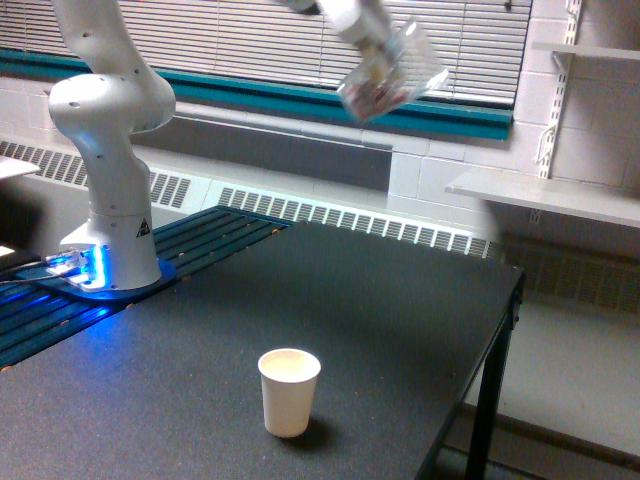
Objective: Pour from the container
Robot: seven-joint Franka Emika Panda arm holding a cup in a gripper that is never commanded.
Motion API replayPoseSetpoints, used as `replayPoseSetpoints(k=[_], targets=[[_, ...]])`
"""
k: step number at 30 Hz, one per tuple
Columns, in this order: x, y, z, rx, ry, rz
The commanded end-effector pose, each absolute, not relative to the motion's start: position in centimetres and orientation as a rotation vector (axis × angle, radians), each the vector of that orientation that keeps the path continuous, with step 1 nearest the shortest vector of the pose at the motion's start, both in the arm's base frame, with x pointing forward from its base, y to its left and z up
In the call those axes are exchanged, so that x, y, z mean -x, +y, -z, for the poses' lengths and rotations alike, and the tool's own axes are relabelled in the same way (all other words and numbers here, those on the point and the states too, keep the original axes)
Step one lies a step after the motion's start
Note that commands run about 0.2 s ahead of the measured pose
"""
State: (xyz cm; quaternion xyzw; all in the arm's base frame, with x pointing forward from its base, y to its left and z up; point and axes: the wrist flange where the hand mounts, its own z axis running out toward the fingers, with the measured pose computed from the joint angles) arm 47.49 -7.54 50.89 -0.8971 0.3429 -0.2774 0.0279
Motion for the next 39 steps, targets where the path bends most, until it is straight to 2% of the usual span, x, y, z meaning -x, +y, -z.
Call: replayPoseSetpoints(k=[1, 9, 19, 31, 39], targets=[[-46.2, -12.2, -46.5, 2.795, 1.18, 0.761], [-45.8, -16.6, -44.6, 2.811, 1.272, 0.755], [-44.8, -20.7, -40.1, 2.81, 1.383, 0.678], [-42.9, -21.6, -33.5, 2.87, 1.442, 0.565], [-43.1, -21.7, -29.9, 2.9, 1.439, 0.489]])
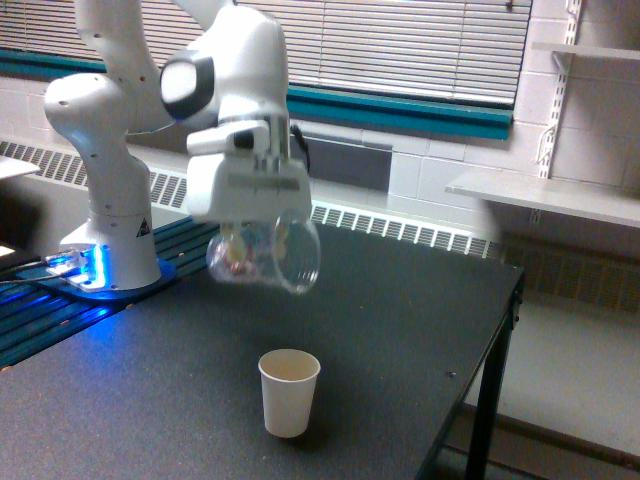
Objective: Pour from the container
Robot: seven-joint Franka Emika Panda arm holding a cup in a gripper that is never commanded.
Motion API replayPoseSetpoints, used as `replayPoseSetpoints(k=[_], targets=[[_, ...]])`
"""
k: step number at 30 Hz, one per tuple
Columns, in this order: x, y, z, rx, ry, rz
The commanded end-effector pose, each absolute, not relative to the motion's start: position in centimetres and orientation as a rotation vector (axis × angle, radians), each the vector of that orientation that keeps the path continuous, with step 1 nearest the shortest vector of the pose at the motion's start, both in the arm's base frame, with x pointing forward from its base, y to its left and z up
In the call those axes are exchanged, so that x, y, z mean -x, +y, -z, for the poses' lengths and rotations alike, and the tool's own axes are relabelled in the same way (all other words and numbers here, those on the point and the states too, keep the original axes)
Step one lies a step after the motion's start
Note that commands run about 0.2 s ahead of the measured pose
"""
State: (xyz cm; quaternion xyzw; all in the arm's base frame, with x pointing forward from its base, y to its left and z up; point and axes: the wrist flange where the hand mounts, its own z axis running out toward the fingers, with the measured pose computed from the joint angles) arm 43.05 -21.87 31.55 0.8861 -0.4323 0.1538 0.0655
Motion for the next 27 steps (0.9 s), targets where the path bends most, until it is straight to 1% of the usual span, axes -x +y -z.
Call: replayPoseSetpoints(k=[1, 19, 27], targets=[[-43.0, -21.6, -29.5, -2.667, -1.319, -0.443], [-42.6, -20.7, -25.4, -2.655, -1.264, -0.325], [-42.7, -20.4, -24.5, -2.631, -1.218, -0.293]])
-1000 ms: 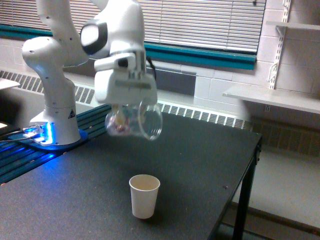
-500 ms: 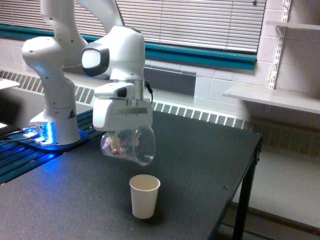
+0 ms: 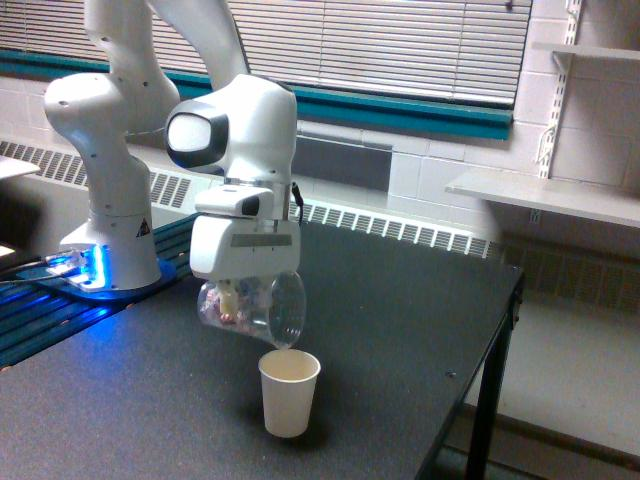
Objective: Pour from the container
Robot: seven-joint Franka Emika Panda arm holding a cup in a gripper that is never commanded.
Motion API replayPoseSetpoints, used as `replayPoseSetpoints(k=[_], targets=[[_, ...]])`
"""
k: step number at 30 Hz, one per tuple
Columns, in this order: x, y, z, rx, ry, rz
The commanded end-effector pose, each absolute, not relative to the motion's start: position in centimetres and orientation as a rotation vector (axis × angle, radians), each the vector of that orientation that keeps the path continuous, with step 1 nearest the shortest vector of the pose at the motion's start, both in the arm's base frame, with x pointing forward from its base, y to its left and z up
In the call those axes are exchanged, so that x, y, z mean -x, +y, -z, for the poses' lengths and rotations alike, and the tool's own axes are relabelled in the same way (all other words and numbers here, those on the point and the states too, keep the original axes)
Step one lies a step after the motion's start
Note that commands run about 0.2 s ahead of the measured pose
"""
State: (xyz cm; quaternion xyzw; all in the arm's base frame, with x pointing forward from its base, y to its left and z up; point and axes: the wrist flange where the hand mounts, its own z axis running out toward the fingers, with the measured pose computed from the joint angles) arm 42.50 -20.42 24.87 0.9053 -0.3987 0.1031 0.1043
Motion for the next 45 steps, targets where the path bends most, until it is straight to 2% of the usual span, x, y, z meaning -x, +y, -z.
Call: replayPoseSetpoints(k=[1, 45], targets=[[-42.7, -20.4, -24.4, -2.627, -1.214, -0.289], [-43.8, -19.7, -25.3, -2.533, -1.077, -0.198]])
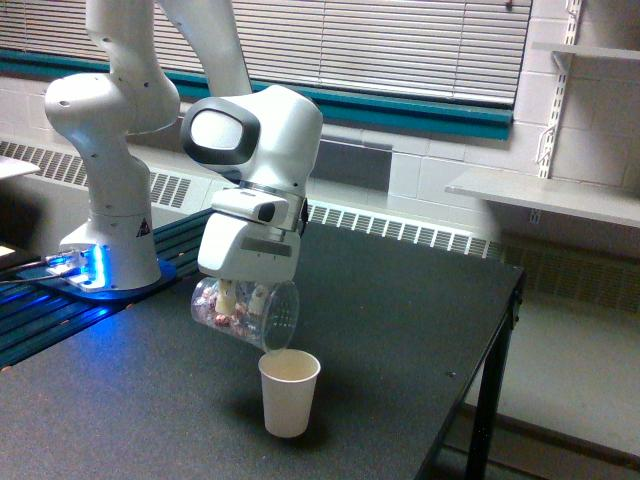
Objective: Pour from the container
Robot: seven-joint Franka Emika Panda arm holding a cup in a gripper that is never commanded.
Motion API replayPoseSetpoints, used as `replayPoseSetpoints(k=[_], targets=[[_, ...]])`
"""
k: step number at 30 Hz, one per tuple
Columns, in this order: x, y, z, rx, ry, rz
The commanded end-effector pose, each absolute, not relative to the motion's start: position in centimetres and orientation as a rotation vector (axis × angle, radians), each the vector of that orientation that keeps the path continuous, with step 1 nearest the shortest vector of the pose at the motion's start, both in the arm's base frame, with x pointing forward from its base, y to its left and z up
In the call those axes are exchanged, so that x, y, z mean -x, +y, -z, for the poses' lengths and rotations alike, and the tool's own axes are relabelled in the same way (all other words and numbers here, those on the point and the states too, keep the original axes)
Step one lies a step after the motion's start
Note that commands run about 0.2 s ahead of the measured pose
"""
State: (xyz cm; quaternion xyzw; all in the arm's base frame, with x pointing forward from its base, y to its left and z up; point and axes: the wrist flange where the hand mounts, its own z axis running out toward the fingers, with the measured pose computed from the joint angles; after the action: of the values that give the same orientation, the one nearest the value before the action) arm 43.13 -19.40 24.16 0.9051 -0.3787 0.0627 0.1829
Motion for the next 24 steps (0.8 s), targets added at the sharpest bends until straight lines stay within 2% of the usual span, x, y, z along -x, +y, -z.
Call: replayPoseSetpoints(k=[1, 24], targets=[[-43.84, -19.77, -25.42, -2.533, -1.075, -0.199], [-44.55, -19.14, -25.19, -2.48, -0.956, -0.126]])
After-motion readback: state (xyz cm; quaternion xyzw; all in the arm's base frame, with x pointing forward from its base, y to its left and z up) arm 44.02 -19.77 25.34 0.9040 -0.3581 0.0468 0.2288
